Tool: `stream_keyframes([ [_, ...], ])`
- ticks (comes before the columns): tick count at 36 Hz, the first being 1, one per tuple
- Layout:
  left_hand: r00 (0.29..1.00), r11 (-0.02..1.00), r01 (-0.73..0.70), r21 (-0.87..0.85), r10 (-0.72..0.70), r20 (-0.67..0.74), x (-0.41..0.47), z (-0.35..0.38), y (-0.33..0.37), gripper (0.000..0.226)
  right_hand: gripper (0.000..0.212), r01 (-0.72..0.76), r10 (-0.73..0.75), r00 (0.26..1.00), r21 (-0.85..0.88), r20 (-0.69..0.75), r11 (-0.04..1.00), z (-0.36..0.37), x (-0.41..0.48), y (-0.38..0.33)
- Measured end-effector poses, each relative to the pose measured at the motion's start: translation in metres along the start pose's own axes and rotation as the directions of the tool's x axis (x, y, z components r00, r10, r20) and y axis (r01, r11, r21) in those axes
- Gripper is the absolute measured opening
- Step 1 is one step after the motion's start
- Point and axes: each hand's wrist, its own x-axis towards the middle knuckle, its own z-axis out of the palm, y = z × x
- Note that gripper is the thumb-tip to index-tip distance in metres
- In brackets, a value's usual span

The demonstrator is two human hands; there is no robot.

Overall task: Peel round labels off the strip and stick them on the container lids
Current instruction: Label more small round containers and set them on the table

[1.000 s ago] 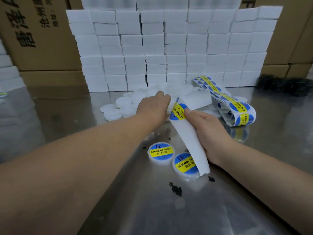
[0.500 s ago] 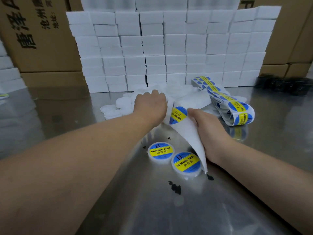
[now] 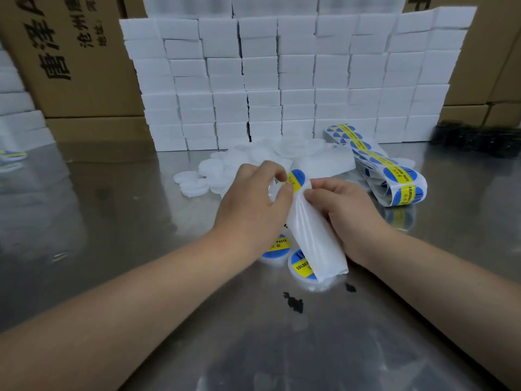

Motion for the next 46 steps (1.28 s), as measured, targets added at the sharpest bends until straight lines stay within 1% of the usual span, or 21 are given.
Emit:
stream_keyframes([
  [3, 0.999, 0.999, -0.037, 0.026, 0.036, 0.017, -0.009, 0.0, -0.006, 0.012, 0.023, 0.031, -0.03, 0.999, -0.019, 0.022, 0.999, 0.001, -0.002, 0.0],
  [5, 1.0, 0.999, -0.022, 0.032, 0.021, 0.02, -0.01, 0.0, -0.009, 0.019, 0.023, 0.049, -0.048, 0.999, -0.043, 0.015, 0.998, 0.002, -0.002, -0.001],
  [7, 1.0, 1.0, 0.0, 0.001, 0.0, 0.031, -0.009, -0.002, -0.01, 0.019, 0.024, 0.077, -0.076, 0.997, -0.075, 0.025, 0.994, 0.003, -0.004, -0.002],
  [10, 0.998, 0.998, -0.055, 0.006, 0.055, 0.026, -0.01, -0.003, -0.01, 0.026, 0.023, 0.118, -0.114, 0.993, -0.124, 0.043, 0.985, 0.005, -0.006, -0.003],
  [12, 0.996, 0.996, -0.09, 0.017, 0.09, 0.005, -0.011, -0.004, -0.01, 0.022, 0.026, 0.15, -0.143, 0.988, -0.163, 0.059, 0.975, 0.005, -0.007, -0.003],
  [14, 0.993, 0.993, -0.114, 0.016, 0.115, -0.019, -0.012, -0.004, -0.01, 0.016, 0.027, 0.204, -0.186, 0.978, -0.248, 0.091, 0.947, 0.005, -0.008, -0.003],
  [16, 0.99, 0.991, -0.136, 0.016, 0.136, -0.043, -0.012, -0.005, -0.01, 0.014, 0.026, 0.246, -0.223, 0.969, -0.31, 0.11, 0.918, 0.006, -0.01, -0.003],
  [20, 0.984, 0.987, -0.16, 0.009, 0.161, -0.071, -0.013, -0.005, -0.01, 0.011, 0.027, 0.276, -0.252, 0.961, -0.354, 0.112, 0.894, 0.007, -0.011, -0.005],
  [23, 0.987, 0.992, -0.108, -0.061, 0.1, -0.129, -0.01, -0.005, -0.016, 0.009, 0.027, 0.245, -0.227, 0.969, -0.396, 0.092, 0.885, 0.006, -0.011, -0.008],
  [26, 0.978, 0.992, -0.013, -0.128, -0.014, -0.21, -0.003, -0.006, -0.022, 0.015, 0.024, 0.155, -0.15, 0.987, -0.501, 0.05, 0.852, 0.003, -0.01, -0.011],
  [28, 0.949, 0.976, 0.079, -0.205, -0.136, -0.283, 0.002, -0.008, -0.025, 0.015, 0.022, 0.09, -0.105, 0.994, -0.569, 0.006, 0.818, 0.0, -0.009, -0.013],
  [30, 0.903, 0.95, 0.154, -0.272, -0.247, -0.352, 0.008, -0.011, -0.029, 0.013, 0.026, 0.042, -0.079, 0.996, -0.625, -0.031, 0.78, -0.003, -0.007, -0.014],
  [33, 0.869, 0.925, 0.184, -0.333, -0.311, -0.385, 0.011, -0.014, -0.034, 0.017, 0.031, -0.035, -0.036, 0.995, -0.637, -0.097, 0.77, -0.006, -0.002, -0.016],
  [35, 0.878, 0.939, 0.157, -0.306, -0.274, -0.393, 0.009, -0.014, -0.033, 0.023, 0.029, -0.07, -0.021, 0.99, -0.616, -0.14, 0.785, -0.008, 0.0, -0.017],
  [36, 0.891, 0.953, 0.125, -0.274, -0.23, -0.392, 0.008, -0.013, -0.032, 0.025, 0.027, -0.064, -0.053, 0.984, -0.621, -0.168, 0.781, -0.01, 0.001, -0.017],
  [38, 0.917, 0.979, 0.017, -0.205, -0.098, -0.387, 0.002, -0.012, -0.026, 0.021, 0.02, 0.001, -0.195, 0.955, -0.659, -0.222, 0.752, -0.011, 0.001, -0.019],
  [39, 0.92, 0.986, -0.054, -0.16, -0.013, -0.391, -0.001, -0.011, -0.023, 0.015, 0.018, 0.046, -0.262, 0.935, -0.652, -0.239, 0.757, -0.011, 0.0, -0.021],
  [40, 0.916, 0.986, -0.125, -0.11, 0.072, -0.394, -0.003, -0.011, -0.021, 0.011, 0.017, 0.088, -0.299, 0.922, -0.622, -0.244, 0.778, -0.01, -0.001, -0.024],
  [42, 0.903, 0.972, -0.232, -0.035, 0.201, -0.38, -0.008, -0.01, -0.016, 0.022, 0.021, 0.135, -0.288, 0.934, -0.538, -0.211, 0.832, -0.007, -0.003, -0.027],
  [44, 0.902, 0.962, -0.275, -0.002, 0.257, -0.347, -0.01, -0.011, -0.012, 0.029, 0.032, 0.127, -0.21, 0.969, -0.469, -0.129, 0.874, -0.002, -0.008, -0.027],
  [46, 0.901, 0.956, -0.292, 0.025, 0.284, -0.327, -0.011, -0.013, -0.011, 0.031, 0.043, 0.099, -0.139, 0.988, -0.436, -0.061, 0.895, 0.003, -0.012, -0.025],
])
